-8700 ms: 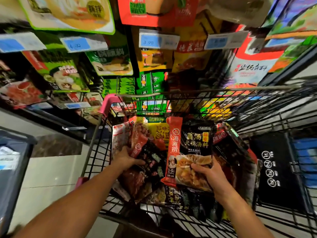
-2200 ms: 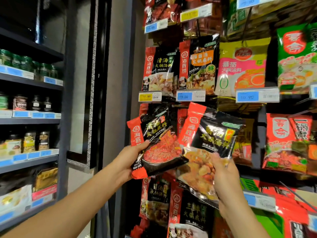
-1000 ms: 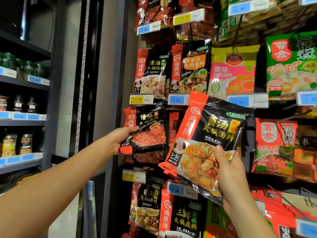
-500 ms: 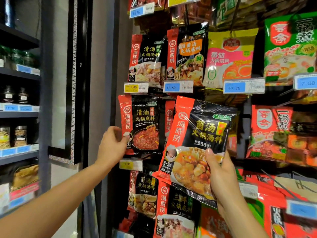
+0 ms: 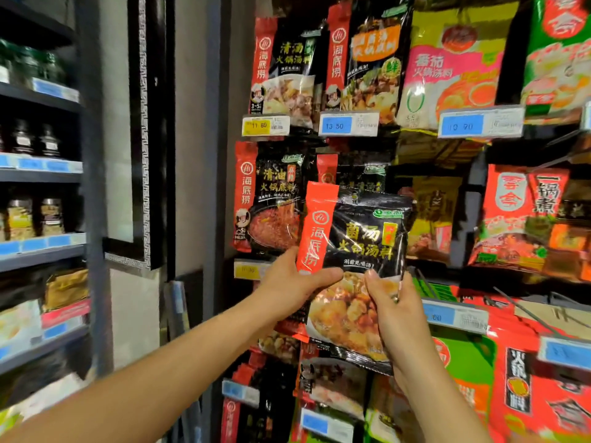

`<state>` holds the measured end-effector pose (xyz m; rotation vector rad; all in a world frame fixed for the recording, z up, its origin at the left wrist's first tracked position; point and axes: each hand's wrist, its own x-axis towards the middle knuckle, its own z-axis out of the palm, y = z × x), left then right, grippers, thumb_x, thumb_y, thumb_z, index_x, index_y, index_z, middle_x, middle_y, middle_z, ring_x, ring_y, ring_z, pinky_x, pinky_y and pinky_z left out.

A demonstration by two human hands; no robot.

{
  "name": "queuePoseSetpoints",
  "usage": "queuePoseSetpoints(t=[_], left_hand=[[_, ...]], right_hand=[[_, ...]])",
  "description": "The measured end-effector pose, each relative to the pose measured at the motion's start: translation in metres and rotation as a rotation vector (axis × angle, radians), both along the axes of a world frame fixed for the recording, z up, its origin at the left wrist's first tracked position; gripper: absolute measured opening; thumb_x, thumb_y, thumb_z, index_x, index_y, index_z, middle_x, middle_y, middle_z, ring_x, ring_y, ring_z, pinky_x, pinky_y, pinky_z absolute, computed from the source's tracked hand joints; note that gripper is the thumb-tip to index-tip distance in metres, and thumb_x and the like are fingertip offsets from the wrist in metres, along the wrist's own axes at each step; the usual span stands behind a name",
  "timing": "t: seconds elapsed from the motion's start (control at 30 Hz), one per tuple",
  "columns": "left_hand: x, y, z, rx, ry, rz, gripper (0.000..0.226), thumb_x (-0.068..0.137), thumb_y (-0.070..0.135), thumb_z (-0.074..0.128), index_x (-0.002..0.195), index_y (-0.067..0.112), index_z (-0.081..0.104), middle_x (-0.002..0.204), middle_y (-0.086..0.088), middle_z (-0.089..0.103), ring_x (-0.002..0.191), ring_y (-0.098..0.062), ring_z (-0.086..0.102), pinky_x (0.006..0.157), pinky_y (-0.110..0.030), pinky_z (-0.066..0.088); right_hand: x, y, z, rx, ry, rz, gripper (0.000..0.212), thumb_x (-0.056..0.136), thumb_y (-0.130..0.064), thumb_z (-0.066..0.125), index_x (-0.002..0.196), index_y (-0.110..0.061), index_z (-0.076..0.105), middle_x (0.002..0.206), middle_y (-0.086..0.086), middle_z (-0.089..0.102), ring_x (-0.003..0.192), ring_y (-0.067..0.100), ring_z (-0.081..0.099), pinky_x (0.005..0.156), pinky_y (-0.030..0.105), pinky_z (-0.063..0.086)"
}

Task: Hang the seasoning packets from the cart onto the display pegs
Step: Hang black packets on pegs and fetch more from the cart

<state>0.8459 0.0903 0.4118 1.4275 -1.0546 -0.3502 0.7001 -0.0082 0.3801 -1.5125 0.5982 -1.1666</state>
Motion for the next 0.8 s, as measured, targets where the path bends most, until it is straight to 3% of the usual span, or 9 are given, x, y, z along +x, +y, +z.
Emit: queuePoseSetpoints(t=[0.1,0.17,0.27,0.33,0.4,0.43,0.53,0.67,0.8], left_hand=[[-0.004,-0.003,-0.031,0.039,0.064,0.025,0.053,0.074,0.053,0.085,0.109,0.024,0.060,0.103,-0.003,0.072,0.097,-0.020,0.071,0.096,-0.043,0.055],[-0.005,0.000,-0.051,0.044,0.122,-0.012,0.049,0.077,0.049,0.084,0.109,0.022,0.058,0.100,-0.003,0.069,0.096,-0.021,0.070,0.094,-0.039,0.055],[-0.001,0.009,-0.077,0.029,0.289,-0.078,0.040,0.084,0.034,0.083,0.111,0.017,0.060,0.098,-0.004,0.073,0.090,-0.020,0.073,0.087,-0.038,0.057],[0.008,0.017,-0.094,0.038,0.445,-0.110,0.036,0.086,0.024,0.080,0.115,0.010,0.062,0.103,-0.014,0.075,0.089,-0.026,0.074,0.080,-0.038,0.060],[0.019,0.031,-0.118,0.072,0.520,-0.122,0.041,0.087,0.019,0.077,0.123,0.006,0.061,0.112,-0.022,0.073,0.091,-0.032,0.073,0.078,-0.040,0.061],[0.025,0.039,-0.133,0.092,0.546,-0.111,0.045,0.087,0.018,0.076,0.127,0.008,0.060,0.114,-0.022,0.072,0.093,-0.035,0.073,0.079,-0.043,0.061],[0.045,0.060,-0.175,0.145,0.601,-0.056,0.057,0.085,0.017,0.077,0.136,0.016,0.054,0.121,-0.026,0.069,0.108,-0.045,0.069,0.095,-0.058,0.056],[0.068,0.065,-0.190,0.112,0.592,0.021,0.059,0.081,0.021,0.076,0.135,0.020,0.051,0.113,-0.020,0.074,0.098,-0.038,0.074,0.081,-0.047,0.061],[0.084,0.053,-0.189,0.062,0.557,0.066,0.054,0.089,0.017,0.075,0.136,0.023,0.050,0.117,-0.016,0.074,0.104,-0.036,0.073,0.088,-0.049,0.060]], right_hand=[[-0.004,-0.001,-0.025,0.081,0.011,-0.002,0.100,0.084,-0.076,0.060,0.163,-0.028,0.021,0.168,0.001,0.027,0.150,0.026,0.036,0.118,0.051,0.038],[-0.010,0.003,-0.041,0.129,-0.006,-0.012,0.093,0.090,-0.074,0.053,0.163,-0.027,0.020,0.167,0.002,0.027,0.149,0.027,0.037,0.117,0.054,0.038],[-0.018,0.007,-0.063,0.170,0.009,-0.034,0.106,0.074,-0.092,0.052,0.160,-0.034,0.028,0.162,-0.004,0.037,0.142,0.024,0.046,0.113,0.059,0.042],[-0.024,0.006,-0.074,0.148,0.028,-0.039,0.092,0.088,-0.074,0.052,0.162,-0.027,0.025,0.165,-0.002,0.032,0.146,0.023,0.039,0.121,0.048,0.031],[-0.034,-0.002,-0.082,0.112,0.075,-0.071,0.071,0.104,-0.050,0.046,0.163,-0.015,0.025,0.167,0.005,0.028,0.151,0.025,0.030,0.119,0.034,0.023],[-0.038,-0.005,-0.083,0.096,0.092,-0.088,0.066,0.106,-0.047,0.045,0.161,-0.012,0.029,0.165,0.009,0.031,0.150,0.027,0.032,0.120,0.037,0.024],[-0.041,-0.012,-0.085,0.082,0.131,-0.197,0.068,0.098,-0.066,0.051,0.140,-0.013,0.049,0.153,0.022,0.047,0.135,0.032,0.048,0.117,0.055,0.034],[-0.039,-0.015,-0.082,0.050,0.159,-0.252,0.091,0.084,-0.077,0.043,0.149,-0.013,0.044,0.149,0.016,0.052,0.135,0.037,0.051,0.110,0.061,0.044],[-0.031,-0.013,-0.083,0.038,0.133,-0.197,0.069,0.102,-0.058,0.045,0.154,-0.014,0.040,0.155,0.012,0.047,0.142,0.032,0.045,0.115,0.057,0.039]])
